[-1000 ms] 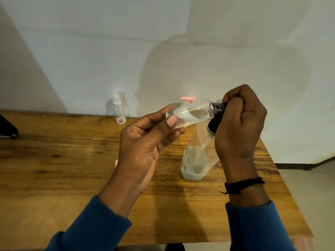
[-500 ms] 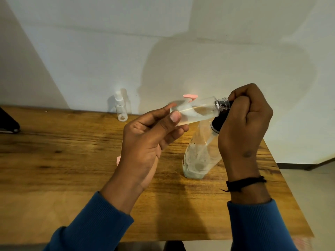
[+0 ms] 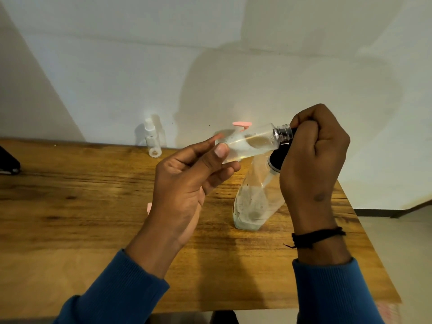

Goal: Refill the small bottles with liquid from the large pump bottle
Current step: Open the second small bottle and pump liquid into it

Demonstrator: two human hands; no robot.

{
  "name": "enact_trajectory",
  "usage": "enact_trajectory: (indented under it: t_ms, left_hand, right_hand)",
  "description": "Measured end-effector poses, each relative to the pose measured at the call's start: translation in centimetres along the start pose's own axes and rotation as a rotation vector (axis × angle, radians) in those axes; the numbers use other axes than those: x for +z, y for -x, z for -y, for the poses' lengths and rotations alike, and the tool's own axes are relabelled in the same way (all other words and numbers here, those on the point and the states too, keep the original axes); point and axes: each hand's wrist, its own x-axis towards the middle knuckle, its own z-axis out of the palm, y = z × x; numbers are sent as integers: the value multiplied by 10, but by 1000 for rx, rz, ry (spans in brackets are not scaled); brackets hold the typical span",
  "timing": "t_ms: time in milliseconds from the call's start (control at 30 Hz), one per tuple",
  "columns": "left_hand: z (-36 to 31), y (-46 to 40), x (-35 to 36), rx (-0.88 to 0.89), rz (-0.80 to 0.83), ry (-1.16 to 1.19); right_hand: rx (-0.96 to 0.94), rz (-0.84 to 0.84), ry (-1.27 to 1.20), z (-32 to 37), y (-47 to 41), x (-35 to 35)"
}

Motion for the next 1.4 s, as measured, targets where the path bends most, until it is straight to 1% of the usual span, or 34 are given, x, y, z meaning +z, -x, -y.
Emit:
enact_trajectory:
  t_ms: [200,333,500,667,800,967,1133,1300,1400]
  left_hand:
    - [1,-1,-2,0,-13,3]
    - [-1,0,-1,-2,4,0]
    - [-1,0,-2,4,-5,3]
    - [-1,0,-2,1,12,7]
    - [1,-1,-3,13,12,11]
    - [1,-1,-4,7,21,19]
    - [0,-2,-5,12,11,29]
    - [0,-2,-5,4,26,27]
    - [0,-2,-4,6,17,32]
  right_hand:
    - [12,5,12,-4,2,3]
    - [-15,11,44,-1,-1,-2]
    - [9,15,-9,-4,1,3]
    - [-21,-7,32,-1,-1,0]
    - [4,-10,-24,-4,2,5]
    - [-3,-7,26,-2,1,2]
    - [21,1,-43,-1,3,7]
    - [16,6,-7,1,1,4]
    - [31,-6,-43,-1,4,6]
